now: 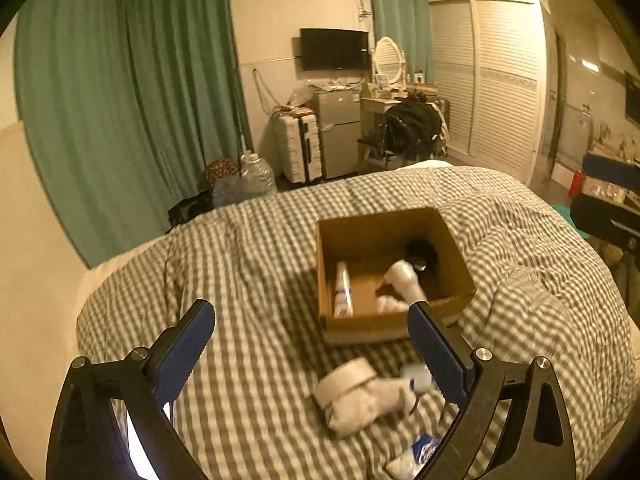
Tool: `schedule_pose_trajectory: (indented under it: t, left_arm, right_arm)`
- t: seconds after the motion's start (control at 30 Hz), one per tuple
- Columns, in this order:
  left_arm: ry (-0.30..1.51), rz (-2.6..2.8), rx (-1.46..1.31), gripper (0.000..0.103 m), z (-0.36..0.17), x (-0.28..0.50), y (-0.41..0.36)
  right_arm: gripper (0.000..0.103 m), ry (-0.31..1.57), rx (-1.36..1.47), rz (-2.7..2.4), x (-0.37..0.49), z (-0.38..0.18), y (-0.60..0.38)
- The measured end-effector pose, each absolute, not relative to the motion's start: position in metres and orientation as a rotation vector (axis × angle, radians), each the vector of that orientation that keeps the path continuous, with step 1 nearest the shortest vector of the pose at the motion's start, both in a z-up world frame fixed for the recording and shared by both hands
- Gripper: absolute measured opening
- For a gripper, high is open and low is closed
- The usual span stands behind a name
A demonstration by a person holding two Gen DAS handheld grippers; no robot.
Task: Organize objects
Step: 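Grasp the blue tissue pack with the right tool and lift it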
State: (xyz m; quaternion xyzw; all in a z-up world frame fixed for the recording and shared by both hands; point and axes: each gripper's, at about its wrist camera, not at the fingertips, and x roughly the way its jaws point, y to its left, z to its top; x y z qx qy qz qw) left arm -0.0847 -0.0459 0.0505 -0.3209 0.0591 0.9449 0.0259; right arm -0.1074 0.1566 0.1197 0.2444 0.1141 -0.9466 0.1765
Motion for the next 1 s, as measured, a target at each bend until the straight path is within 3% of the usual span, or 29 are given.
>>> schedule_pose_trajectory:
  t: [0.23, 0.4, 0.67, 1.0]
  left_arm:
    - [0.099, 2.951, -1.098, 0.1, -0.004, -0.044, -0.057]
    - [0.066, 2.939, -1.211, 0.1, -0.054, -0.03, -0.057]
    - [0.191, 2.883, -1.301, 0.1, -0.095, -0.021, -0.049]
    - [0.189, 2.852, -1.384, 0.1, -0.112, -0.035, -0.05]
  right_arm:
    - [0.087, 0.329, 0.826, -2.624, -0.088, 0.061, 0.149]
    - [0.087, 0.317, 1.0, -2.549, -0.088, -0.01, 0.142]
    - [0.087, 0.328, 1.288, -2.363, -0.087, -0.121, 0.123]
    - [0.087, 0.375, 1.406, -2.119, -0.086, -0.168, 0.098]
